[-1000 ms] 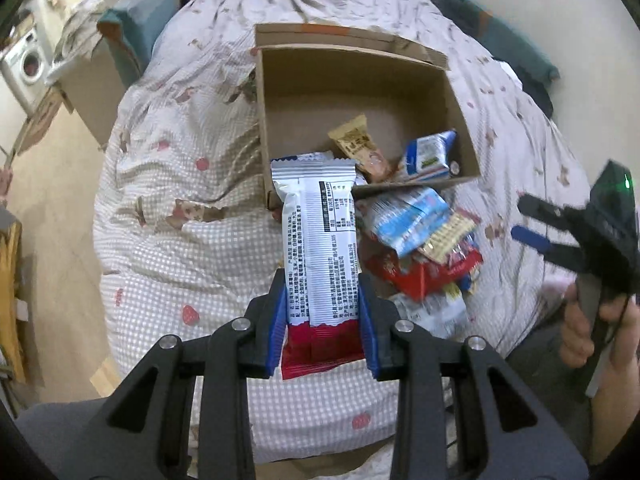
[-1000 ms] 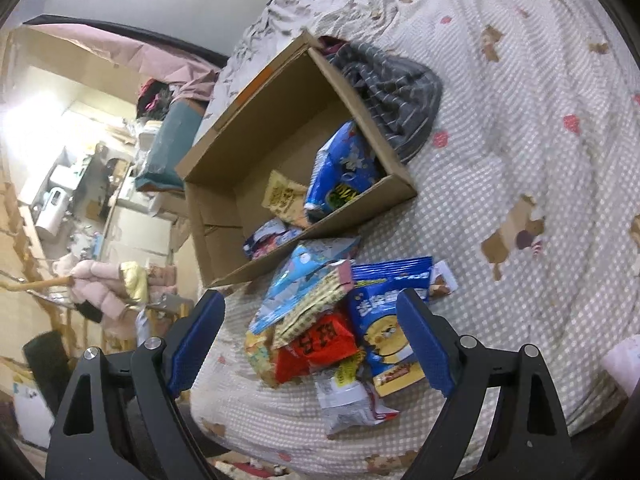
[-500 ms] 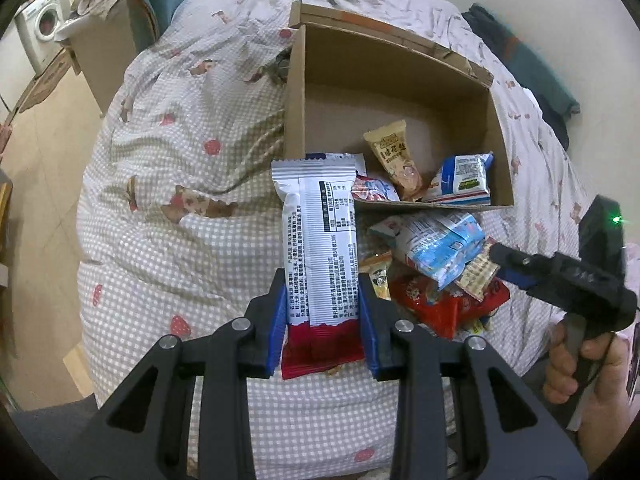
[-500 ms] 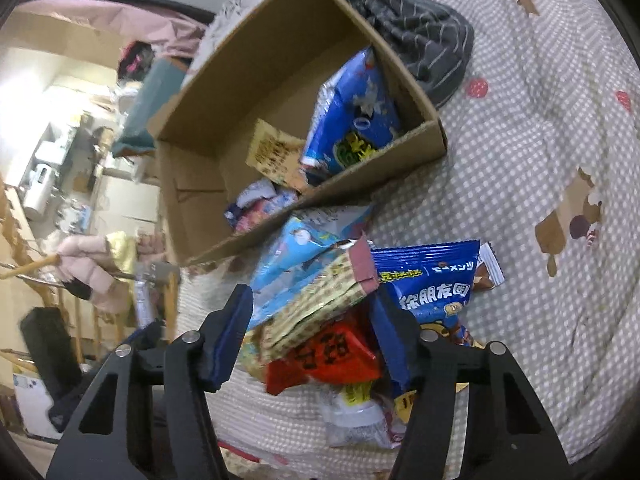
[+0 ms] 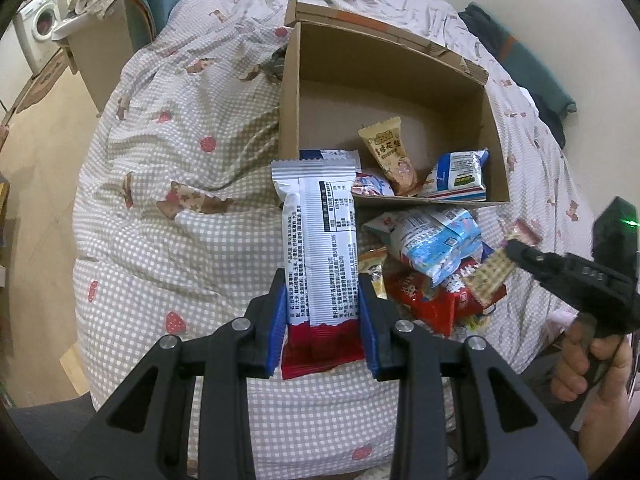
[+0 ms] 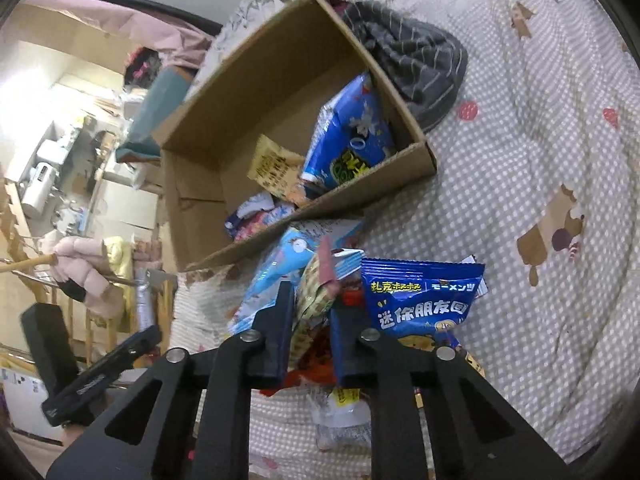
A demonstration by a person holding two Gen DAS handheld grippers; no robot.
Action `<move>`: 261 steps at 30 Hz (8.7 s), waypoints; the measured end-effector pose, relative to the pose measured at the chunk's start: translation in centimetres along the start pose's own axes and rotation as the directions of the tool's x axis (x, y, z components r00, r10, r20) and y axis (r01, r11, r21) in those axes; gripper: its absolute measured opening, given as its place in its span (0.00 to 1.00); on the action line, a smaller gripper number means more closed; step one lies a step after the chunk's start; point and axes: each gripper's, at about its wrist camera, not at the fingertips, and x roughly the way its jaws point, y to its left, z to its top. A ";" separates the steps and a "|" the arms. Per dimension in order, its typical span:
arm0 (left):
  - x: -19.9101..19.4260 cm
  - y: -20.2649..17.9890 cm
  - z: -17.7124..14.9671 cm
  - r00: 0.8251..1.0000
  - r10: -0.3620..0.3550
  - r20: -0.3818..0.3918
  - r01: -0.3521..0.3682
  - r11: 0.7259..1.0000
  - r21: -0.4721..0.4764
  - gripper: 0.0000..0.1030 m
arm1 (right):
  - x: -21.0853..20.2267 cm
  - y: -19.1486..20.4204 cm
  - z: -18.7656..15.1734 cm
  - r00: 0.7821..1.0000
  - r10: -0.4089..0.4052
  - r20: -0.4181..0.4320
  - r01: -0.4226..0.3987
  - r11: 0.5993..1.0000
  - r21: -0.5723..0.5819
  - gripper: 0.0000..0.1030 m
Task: Organize snacks
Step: 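Carry the bar wrapper toward the box while the right gripper grasps a blue packet, then carry both held packets over the cardboard box, then open both grippers to drop the packets into the box, then withdraw both grippers from the box toward the snack pile, then grasp the blue cartoon snack bag with the right gripper, then grasp the yellow cheese chip bag with the left gripper, then carry the cheese bag and blue bag over the box with both grippers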
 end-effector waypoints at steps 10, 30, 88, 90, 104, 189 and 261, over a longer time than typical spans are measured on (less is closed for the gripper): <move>-0.6 0.4 0.2 0.998 0.041 0.039 -0.041 0.999 -0.006 0.27 | -3.9 1.7 -0.3 0.988 0.085 0.127 -0.074 0.993 -0.092 0.12; -1.5 -4.1 10.6 0.976 0.050 0.212 -0.061 0.997 0.048 0.27 | -3.6 8.3 7.6 0.959 0.136 0.247 -0.090 0.978 -0.191 0.12; 2.4 -4.1 9.4 0.946 0.128 0.298 -0.152 0.987 0.057 0.71 | 1.9 7.8 7.8 0.974 0.015 0.228 0.054 0.954 -0.296 0.69; 2.1 -3.9 9.3 0.945 0.123 0.303 -0.143 0.989 0.047 0.71 | 1.7 7.7 7.6 0.973 0.014 0.228 0.056 0.954 -0.293 0.69; -1.3 -3.1 7.0 0.948 0.086 0.308 -0.100 0.995 0.030 0.73 | -2.8 9.6 5.1 0.967 0.077 0.242 0.012 0.938 -0.348 0.93; 11.5 -2.9 -2.6 0.975 0.009 -0.222 -0.021 0.999 -0.050 0.44 | -4.4 0.0 -0.2 0.983 -0.097 0.159 0.113 0.989 -0.096 0.38; 4.6 -5.0 11.3 0.974 0.103 0.201 -0.128 0.985 0.117 0.40 | 3.4 6.2 10.0 0.992 0.031 0.122 -0.006 0.980 -0.199 0.39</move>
